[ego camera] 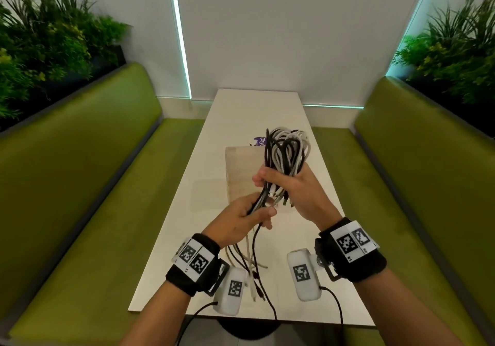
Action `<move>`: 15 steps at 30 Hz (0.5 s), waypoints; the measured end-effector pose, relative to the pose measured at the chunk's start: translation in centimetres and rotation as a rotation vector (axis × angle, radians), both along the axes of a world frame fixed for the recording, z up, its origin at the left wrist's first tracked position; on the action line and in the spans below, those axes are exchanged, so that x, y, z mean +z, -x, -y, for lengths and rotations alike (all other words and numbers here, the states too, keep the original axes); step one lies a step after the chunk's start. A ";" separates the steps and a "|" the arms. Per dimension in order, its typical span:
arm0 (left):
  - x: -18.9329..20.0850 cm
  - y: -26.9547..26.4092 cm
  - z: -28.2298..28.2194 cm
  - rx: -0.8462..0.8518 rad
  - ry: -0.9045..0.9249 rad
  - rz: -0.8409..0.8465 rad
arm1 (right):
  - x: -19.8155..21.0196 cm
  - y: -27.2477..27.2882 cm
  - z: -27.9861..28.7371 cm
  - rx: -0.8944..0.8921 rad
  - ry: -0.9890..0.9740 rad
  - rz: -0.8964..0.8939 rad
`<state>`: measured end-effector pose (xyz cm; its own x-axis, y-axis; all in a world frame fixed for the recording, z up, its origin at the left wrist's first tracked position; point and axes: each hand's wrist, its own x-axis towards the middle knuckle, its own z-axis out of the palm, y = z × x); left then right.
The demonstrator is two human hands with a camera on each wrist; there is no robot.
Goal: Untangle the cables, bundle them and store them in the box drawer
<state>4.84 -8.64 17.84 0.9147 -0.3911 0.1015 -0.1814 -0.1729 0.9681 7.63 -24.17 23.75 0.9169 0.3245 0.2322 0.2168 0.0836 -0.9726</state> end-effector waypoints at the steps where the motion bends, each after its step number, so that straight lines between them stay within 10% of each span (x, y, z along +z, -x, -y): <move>1: -0.1 0.1 0.0 0.006 0.002 0.015 | 0.1 -0.1 0.1 -0.008 -0.024 -0.002; 15: 1.4 -0.7 -2.2 0.134 0.145 0.028 | 3.6 -0.9 3.2 -0.031 0.225 0.153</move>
<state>5.55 -6.44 19.28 0.9535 -0.2457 0.1745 -0.1936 -0.0560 0.9795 8.51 -27.38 27.33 0.8868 0.3563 0.2943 0.3621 -0.1402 -0.9215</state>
